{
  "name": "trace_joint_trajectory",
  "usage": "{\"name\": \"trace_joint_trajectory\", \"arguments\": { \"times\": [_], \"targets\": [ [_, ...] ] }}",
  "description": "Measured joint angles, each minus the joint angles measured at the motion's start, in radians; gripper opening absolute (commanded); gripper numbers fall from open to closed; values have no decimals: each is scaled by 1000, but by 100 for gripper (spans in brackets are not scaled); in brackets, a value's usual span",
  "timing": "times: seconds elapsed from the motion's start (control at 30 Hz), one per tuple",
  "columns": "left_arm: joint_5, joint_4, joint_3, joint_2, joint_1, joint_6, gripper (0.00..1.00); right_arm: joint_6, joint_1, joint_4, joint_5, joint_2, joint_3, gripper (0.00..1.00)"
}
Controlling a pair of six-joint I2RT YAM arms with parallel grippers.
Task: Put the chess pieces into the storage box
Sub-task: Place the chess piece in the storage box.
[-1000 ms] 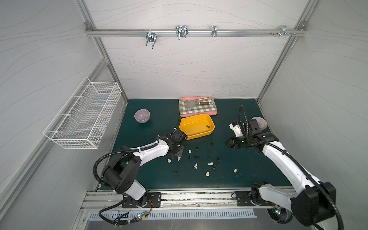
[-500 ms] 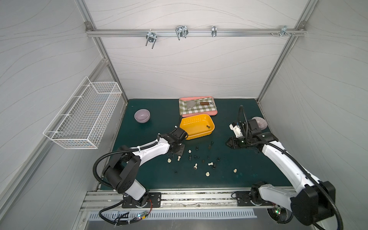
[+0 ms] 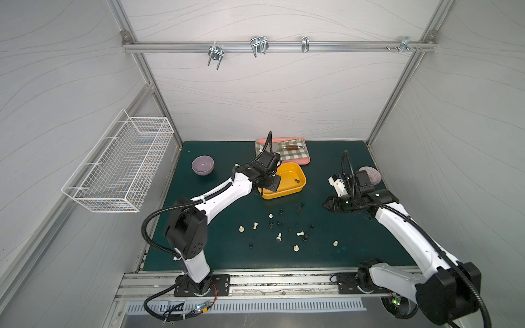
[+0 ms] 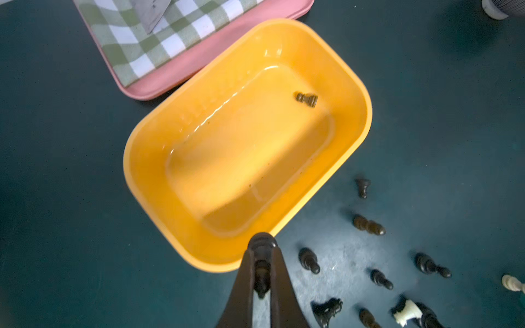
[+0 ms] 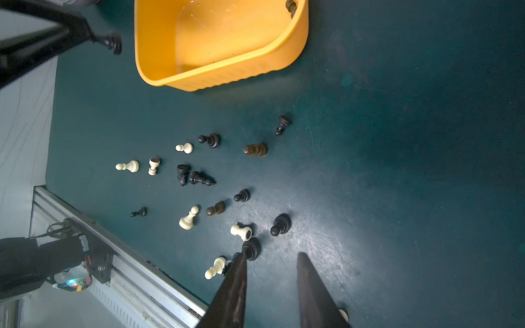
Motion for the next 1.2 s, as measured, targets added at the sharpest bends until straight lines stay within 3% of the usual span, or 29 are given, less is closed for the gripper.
{"name": "trace_joint_trajectory", "arguments": {
  "times": [0.3, 0.43, 1.07, 1.2],
  "targets": [
    [88, -27, 410, 348, 6, 38, 2, 8, 0, -3, 2, -3, 0, 32],
    [115, -40, 526, 444, 6, 47, 2, 13, 0, -5, 4, -12, 0, 32],
    [159, -29, 591, 570, 6, 28, 5, 24, 0, -17, 4, -32, -20, 32],
    [162, -16, 591, 584, 6, 25, 12, 34, 0, -25, 4, -45, -29, 32]
  ]
}}
